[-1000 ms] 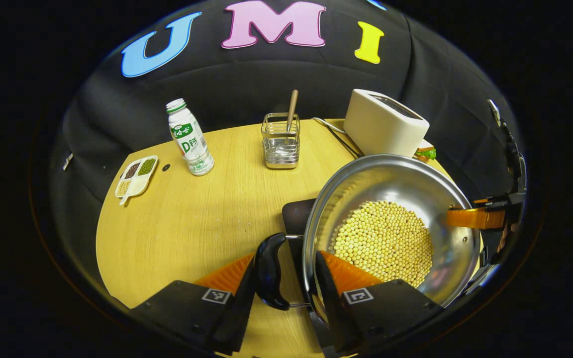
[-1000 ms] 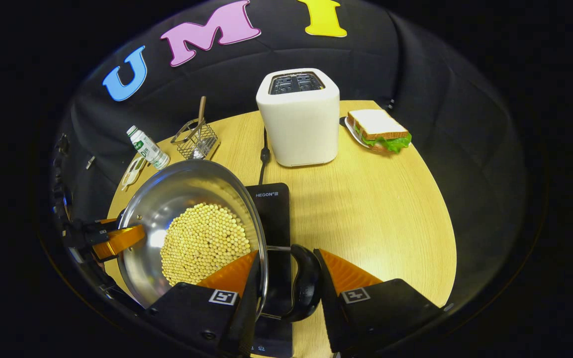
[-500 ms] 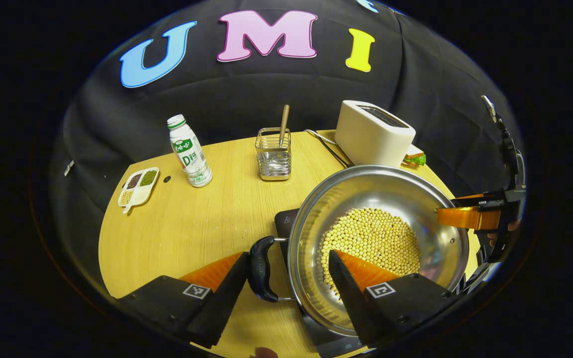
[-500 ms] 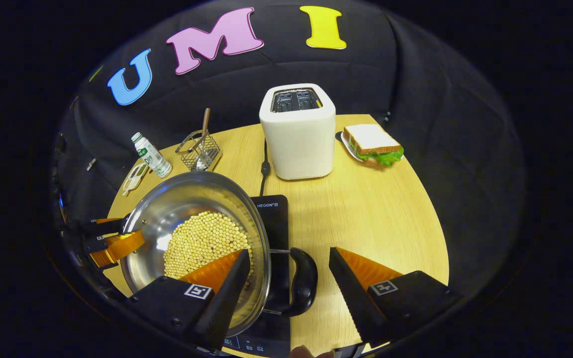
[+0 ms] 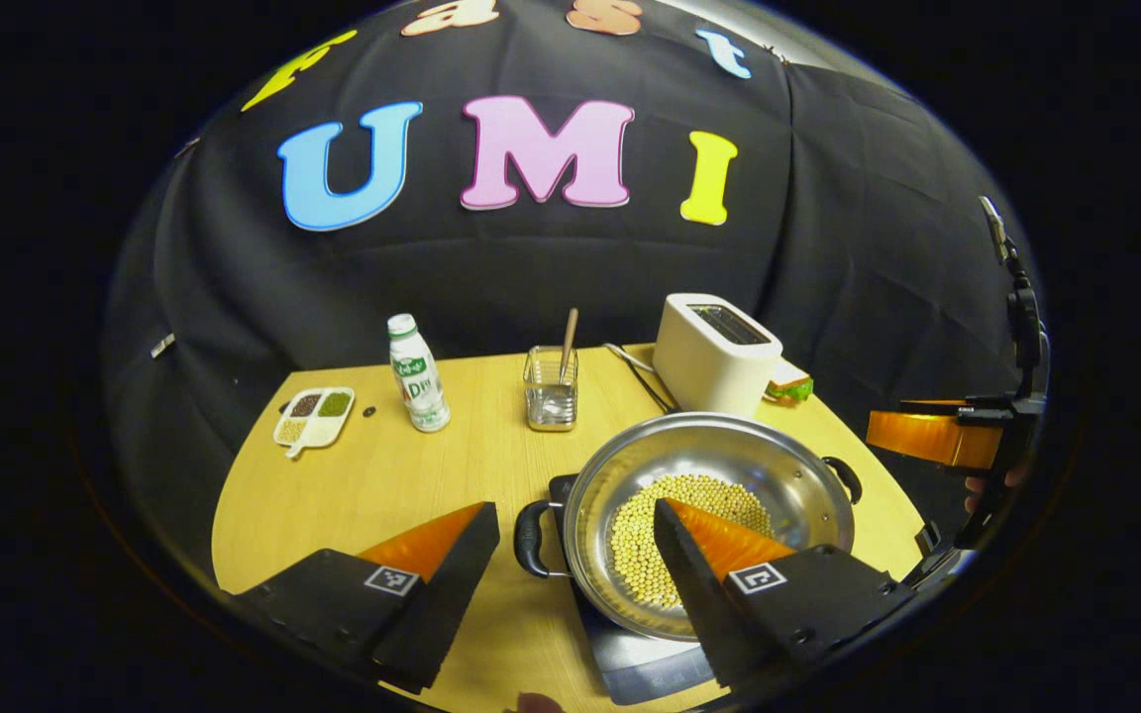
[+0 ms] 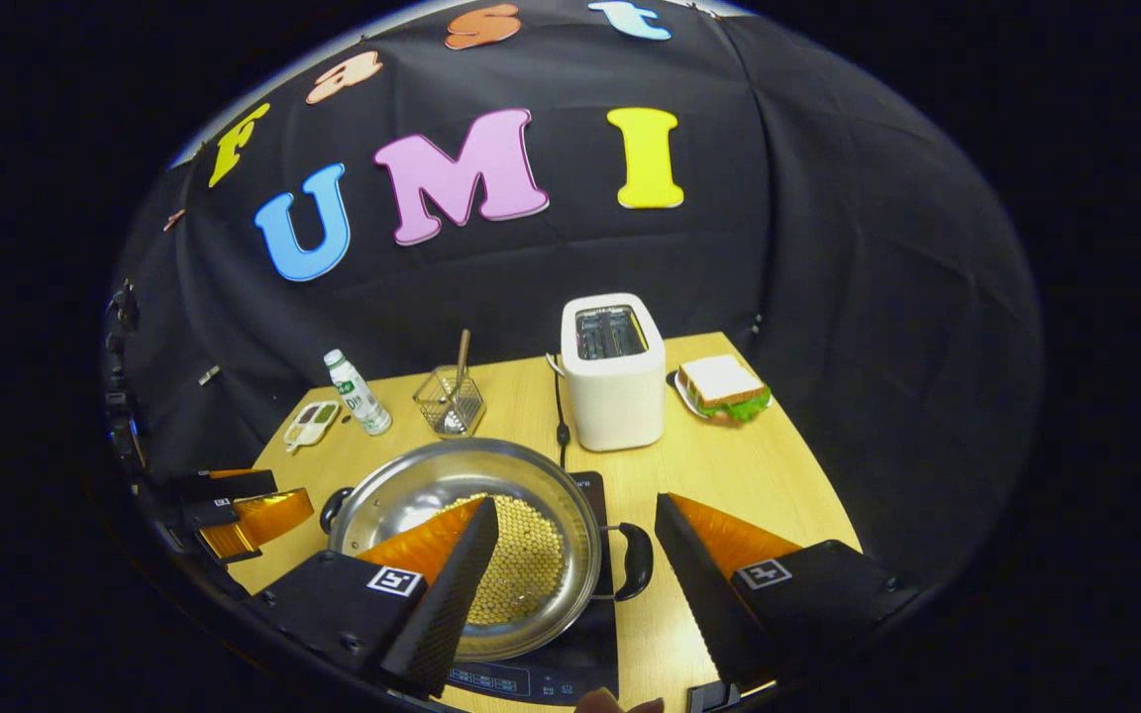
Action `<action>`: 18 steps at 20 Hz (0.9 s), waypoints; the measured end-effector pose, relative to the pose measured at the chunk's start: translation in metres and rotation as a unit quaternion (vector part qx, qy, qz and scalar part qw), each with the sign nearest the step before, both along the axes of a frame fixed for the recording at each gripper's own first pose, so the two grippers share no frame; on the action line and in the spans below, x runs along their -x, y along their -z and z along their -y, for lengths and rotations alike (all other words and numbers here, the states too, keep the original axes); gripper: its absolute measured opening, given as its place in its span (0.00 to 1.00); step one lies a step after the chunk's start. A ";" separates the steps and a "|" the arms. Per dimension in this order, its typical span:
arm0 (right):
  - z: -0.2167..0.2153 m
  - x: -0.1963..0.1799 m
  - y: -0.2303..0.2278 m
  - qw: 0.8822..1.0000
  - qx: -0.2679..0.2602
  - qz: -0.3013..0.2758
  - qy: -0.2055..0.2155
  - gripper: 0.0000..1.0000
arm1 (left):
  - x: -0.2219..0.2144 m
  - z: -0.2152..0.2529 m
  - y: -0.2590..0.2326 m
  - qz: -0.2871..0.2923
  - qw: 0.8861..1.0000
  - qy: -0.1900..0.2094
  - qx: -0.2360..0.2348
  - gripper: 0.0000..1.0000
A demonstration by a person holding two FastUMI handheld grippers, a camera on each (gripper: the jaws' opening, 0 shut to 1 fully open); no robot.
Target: First push the handle of the pot to place it horizontally, then grasp the pot with both hands and set it on the induction cooktop.
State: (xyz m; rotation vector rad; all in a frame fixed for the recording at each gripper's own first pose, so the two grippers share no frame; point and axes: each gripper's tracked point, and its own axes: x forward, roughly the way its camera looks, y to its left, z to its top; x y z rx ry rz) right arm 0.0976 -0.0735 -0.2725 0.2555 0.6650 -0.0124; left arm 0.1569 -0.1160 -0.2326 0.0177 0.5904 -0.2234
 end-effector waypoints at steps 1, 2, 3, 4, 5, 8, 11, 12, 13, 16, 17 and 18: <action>-0.001 0.004 -0.014 1.000 -0.001 0.013 0.003 0.99 | 0.005 -0.003 -0.012 0.015 1.000 0.002 -0.005 0.97; -0.003 0.006 -0.027 1.000 -0.003 0.025 0.005 0.98 | 0.011 -0.004 -0.025 0.030 0.999 0.001 -0.011 0.98; -0.003 0.009 -0.038 0.999 -0.003 0.036 0.008 0.98 | 0.015 -0.006 -0.039 0.044 0.999 0.001 -0.014 0.97; -0.004 0.012 -0.048 0.999 -0.001 0.045 0.010 0.98 | 0.020 -0.009 -0.050 0.057 0.998 -0.001 -0.013 0.97; -0.005 0.016 -0.058 0.998 0.002 0.056 0.010 0.98 | 0.026 -0.011 -0.063 0.071 0.997 -0.004 -0.009 0.98; -0.006 0.024 -0.092 0.995 0.028 0.095 0.007 0.99 | 0.041 -0.018 -0.101 0.117 0.993 -0.017 0.005 0.97; -0.013 0.034 -0.132 0.990 0.038 0.138 0.010 0.99 | 0.056 -0.029 -0.131 0.150 0.988 -0.028 0.001 0.97; -0.015 0.038 -0.146 0.987 0.042 0.154 0.012 0.98 | 0.062 -0.031 -0.141 0.162 0.986 -0.031 0.002 0.97; -0.014 0.040 -0.159 0.984 0.049 0.170 0.014 0.98 | 0.067 -0.034 -0.151 0.172 0.985 -0.033 0.004 0.97; -0.020 0.050 -0.187 0.977 0.063 0.204 0.014 0.98 | 0.083 -0.044 -0.179 0.210 0.977 -0.044 0.003 0.97; -0.020 0.053 -0.193 0.975 0.068 0.213 0.014 0.98 | 0.087 -0.049 -0.188 0.221 0.974 -0.051 0.003 0.97; -0.021 0.057 -0.203 0.971 0.075 0.225 0.016 0.98 | 0.092 -0.054 -0.196 0.232 0.971 -0.060 0.005 0.97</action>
